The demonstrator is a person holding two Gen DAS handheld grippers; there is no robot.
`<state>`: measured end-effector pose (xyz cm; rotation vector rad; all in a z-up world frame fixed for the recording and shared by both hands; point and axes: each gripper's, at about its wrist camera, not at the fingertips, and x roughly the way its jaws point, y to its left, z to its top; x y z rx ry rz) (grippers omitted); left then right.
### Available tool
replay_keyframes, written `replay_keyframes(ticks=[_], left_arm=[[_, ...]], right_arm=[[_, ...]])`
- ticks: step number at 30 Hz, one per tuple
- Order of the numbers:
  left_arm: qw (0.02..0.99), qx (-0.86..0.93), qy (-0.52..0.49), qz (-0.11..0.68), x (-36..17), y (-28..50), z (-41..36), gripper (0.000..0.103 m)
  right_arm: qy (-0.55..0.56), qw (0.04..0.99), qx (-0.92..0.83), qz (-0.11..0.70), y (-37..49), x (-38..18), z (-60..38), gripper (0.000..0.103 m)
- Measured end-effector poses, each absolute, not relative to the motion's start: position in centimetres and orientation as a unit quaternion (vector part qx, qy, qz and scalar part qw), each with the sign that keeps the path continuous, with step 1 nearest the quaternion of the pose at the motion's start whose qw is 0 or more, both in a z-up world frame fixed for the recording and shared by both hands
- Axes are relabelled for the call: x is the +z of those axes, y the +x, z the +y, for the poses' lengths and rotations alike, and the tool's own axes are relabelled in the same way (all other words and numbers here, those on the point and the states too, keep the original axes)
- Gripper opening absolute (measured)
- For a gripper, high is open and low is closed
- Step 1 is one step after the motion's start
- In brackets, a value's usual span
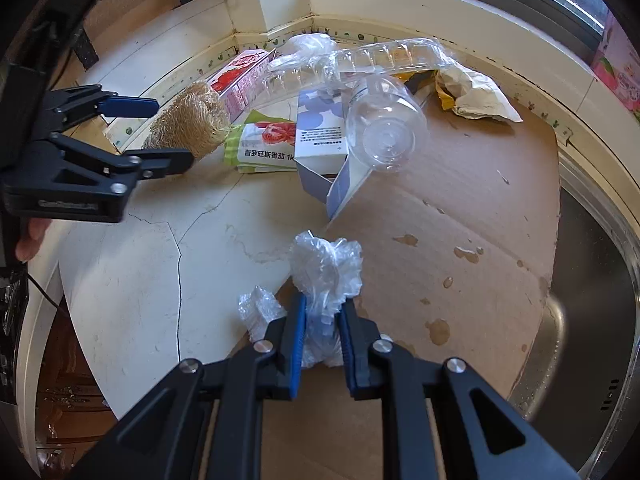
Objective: Collect trash
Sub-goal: 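Grasp the loofah with the left tool while the right tool holds the plastic bag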
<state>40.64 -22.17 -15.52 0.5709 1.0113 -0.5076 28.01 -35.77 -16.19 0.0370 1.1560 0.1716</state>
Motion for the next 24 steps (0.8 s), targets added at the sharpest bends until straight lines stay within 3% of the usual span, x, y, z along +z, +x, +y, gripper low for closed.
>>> replay_keyframes(ticks=[2,5,6,9,11,21,22,23,24], left_arm=[[0.803,-0.232,0.274,0.477,-16.1,40.9,-22.5,0.054],[0.808,-0.220,0.274,0.473,-16.4,40.9,-22.7,0.049],[0.810,-0.215,0.273,0.472,-16.3,40.9,-22.7,0.040],[0.818,-0.209,0.251,0.473,-15.7,40.9,-22.2,0.030],[0.820,-0.217,0.226,0.479,-15.1,40.8,-21.7,0.001],[0.836,-0.238,0.178,0.461,-12.6,38.6,-21.0,0.000],[0.833,-0.239,0.183,0.464,-12.7,38.6,-21.0,0.004],[0.831,-0.240,0.186,0.466,-12.8,38.5,-20.9,0.016],[0.830,-0.241,0.188,0.467,-12.9,38.6,-20.7,0.041]], right_arm=[[0.021,0.834,0.081,0.545,28.0,-16.2,-36.0,0.016],[0.028,0.834,0.080,0.546,27.8,-16.2,-36.4,0.016],[0.032,0.834,0.079,0.545,27.7,-16.1,-36.6,0.016],[0.041,0.836,0.077,0.542,27.1,-15.9,-37.1,0.015],[0.047,0.838,0.075,0.539,26.7,-15.5,-37.3,0.014],[0.068,0.847,0.066,0.523,24.3,-13.7,-38.0,0.014],[0.070,0.847,0.067,0.523,24.2,-13.6,-37.9,0.014],[0.071,0.847,0.067,0.522,24.1,-13.6,-37.9,0.014],[0.071,0.847,0.069,0.523,24.1,-13.6,-37.7,0.014]])
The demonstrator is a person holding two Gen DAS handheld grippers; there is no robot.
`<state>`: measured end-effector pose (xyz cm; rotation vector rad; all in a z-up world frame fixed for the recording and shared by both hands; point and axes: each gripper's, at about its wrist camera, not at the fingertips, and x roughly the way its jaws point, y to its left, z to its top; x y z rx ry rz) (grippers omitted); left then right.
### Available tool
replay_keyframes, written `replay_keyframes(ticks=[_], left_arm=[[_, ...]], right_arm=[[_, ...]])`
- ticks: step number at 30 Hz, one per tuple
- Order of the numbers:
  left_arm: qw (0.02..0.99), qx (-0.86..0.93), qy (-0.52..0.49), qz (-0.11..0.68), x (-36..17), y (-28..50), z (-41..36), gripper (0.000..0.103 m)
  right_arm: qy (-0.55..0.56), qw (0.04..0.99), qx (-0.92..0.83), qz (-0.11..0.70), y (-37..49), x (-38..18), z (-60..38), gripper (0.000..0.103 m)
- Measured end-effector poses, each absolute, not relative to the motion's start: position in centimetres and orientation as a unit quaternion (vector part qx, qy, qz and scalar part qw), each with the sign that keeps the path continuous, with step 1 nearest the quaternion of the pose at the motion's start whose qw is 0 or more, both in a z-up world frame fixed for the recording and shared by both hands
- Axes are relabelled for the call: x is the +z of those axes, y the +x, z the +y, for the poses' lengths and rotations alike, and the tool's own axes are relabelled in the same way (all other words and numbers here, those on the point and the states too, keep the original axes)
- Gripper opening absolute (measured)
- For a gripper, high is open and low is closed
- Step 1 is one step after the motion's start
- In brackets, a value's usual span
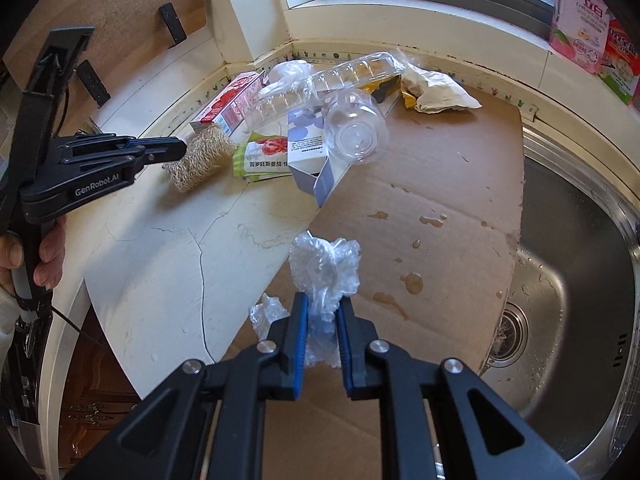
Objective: Collect trash
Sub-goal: 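Grasp the loofah with the left tool while the right tool holds the plastic bag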
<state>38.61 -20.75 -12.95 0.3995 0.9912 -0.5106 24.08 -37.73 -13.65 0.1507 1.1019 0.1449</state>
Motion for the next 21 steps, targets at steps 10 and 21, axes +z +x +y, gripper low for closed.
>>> replay_keyframes(ticks=[10,21], left_arm=[[0.822,-0.228,0.222,0.473,-15.7,41.7,-20.6,0.090],[0.813,-0.203,0.190,0.511,-19.2,45.4,-19.4,0.057]], right_arm=[[0.086,0.842,0.082,0.527,24.9,-14.6,-37.4,0.014],[0.106,0.837,0.079,0.531,25.7,-15.5,-38.8,0.014]])
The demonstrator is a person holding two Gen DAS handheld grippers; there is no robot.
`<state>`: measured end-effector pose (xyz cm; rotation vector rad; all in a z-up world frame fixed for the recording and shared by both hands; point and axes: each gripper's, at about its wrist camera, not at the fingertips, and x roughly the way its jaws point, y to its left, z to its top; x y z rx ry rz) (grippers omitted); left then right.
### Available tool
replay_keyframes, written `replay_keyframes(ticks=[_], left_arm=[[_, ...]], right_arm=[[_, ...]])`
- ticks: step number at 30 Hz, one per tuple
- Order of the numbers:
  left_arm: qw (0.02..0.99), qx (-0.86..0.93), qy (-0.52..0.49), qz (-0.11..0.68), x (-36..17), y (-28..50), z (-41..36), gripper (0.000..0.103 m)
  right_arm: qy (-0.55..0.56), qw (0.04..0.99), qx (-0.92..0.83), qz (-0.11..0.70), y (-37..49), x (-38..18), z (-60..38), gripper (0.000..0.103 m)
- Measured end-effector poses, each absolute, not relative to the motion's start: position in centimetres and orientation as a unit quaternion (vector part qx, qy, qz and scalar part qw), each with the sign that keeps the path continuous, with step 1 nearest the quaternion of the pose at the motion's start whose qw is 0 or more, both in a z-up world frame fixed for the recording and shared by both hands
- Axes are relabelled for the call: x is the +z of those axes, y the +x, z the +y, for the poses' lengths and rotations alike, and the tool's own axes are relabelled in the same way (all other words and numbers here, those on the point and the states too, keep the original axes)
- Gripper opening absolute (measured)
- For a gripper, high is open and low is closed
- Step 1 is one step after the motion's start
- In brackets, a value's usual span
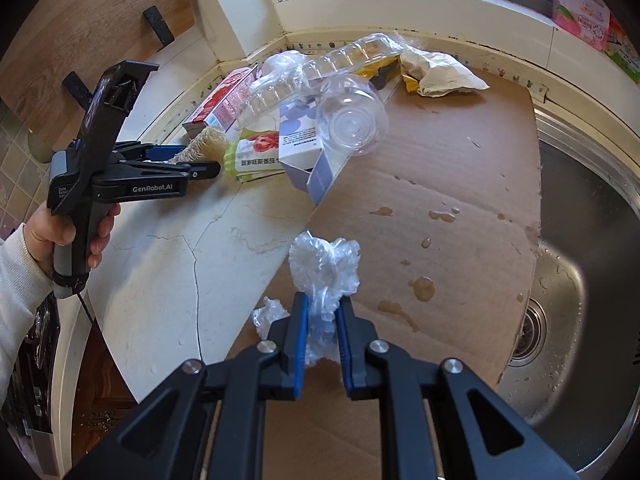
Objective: Collect trash
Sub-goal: 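Grasp the loofah with the left tool while the right tool holds the plastic bag, then carry the loofah and plastic bag down over the floor bin with both tools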
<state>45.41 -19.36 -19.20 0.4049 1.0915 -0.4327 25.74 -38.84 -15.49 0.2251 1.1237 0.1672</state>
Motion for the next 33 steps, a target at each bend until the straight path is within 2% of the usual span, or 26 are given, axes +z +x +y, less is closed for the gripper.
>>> replay_keyframes(ticks=[6,8,15,23,33], left_arm=[[0.823,-0.196,0.150,0.511,-18.9,45.8,-18.5,0.042],[0.826,-0.203,0.117,0.513,-18.4,45.4,-18.3,0.041],[0.837,-0.246,0.042,0.487,-15.3,41.4,-18.7,0.039],[0.835,-0.326,-0.063,0.439,-9.3,34.1,-20.3,0.039],[0.815,-0.388,-0.110,0.416,-4.9,23.9,-20.9,0.039]], right_arm=[[0.121,0.836,0.078,0.529,25.6,-15.7,-39.1,0.014],[0.124,0.837,0.078,0.526,25.4,-15.6,-39.2,0.014],[0.132,0.846,0.072,0.512,24.0,-14.0,-39.7,0.014],[0.141,0.862,0.053,0.484,20.2,-10.7,-40.4,0.013],[0.132,0.879,0.038,0.456,13.1,-5.9,-39.6,0.014]])
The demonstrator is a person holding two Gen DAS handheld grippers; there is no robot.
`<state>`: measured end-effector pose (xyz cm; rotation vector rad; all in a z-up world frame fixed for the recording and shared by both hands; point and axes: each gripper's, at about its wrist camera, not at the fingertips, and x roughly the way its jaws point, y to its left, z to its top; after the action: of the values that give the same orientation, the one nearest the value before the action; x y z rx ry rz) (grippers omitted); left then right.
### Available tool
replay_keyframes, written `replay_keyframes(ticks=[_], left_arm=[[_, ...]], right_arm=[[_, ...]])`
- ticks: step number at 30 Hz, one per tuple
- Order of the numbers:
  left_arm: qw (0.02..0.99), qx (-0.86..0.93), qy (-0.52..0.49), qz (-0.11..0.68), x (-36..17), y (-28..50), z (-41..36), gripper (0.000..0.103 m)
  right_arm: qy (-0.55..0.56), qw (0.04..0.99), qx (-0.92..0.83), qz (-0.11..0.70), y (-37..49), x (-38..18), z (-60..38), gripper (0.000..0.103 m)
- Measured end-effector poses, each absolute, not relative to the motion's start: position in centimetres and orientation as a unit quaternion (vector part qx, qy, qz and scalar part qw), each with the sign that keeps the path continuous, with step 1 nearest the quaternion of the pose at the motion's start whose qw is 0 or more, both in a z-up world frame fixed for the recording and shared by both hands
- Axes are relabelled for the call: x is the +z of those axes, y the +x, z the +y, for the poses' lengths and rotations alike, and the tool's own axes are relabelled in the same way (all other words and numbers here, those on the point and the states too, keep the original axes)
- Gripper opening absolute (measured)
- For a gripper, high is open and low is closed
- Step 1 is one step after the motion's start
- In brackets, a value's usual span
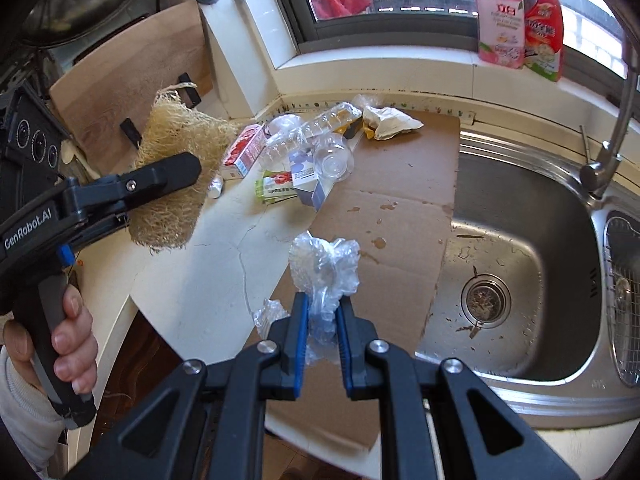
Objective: Collect trash
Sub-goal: 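Carry the loofah and plastic bag down over the floor bin with both tools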
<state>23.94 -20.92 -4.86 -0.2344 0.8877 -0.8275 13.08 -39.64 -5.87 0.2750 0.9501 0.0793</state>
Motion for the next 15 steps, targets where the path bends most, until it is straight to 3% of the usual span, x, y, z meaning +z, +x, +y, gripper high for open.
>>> replay_keyframes(ticks=[8,15], left_arm=[[0.805,-0.403,-0.118,0.418,-3.6,15.9,-17.3,0.039],[0.806,-0.388,-0.112,0.433,-5.4,9.9,-12.4,0.040]], right_arm=[[0.121,0.884,0.046,0.449,7.1,-3.4,-36.5,0.013],[0.113,0.874,0.070,0.467,3.0,-4.4,-31.7,0.013]])
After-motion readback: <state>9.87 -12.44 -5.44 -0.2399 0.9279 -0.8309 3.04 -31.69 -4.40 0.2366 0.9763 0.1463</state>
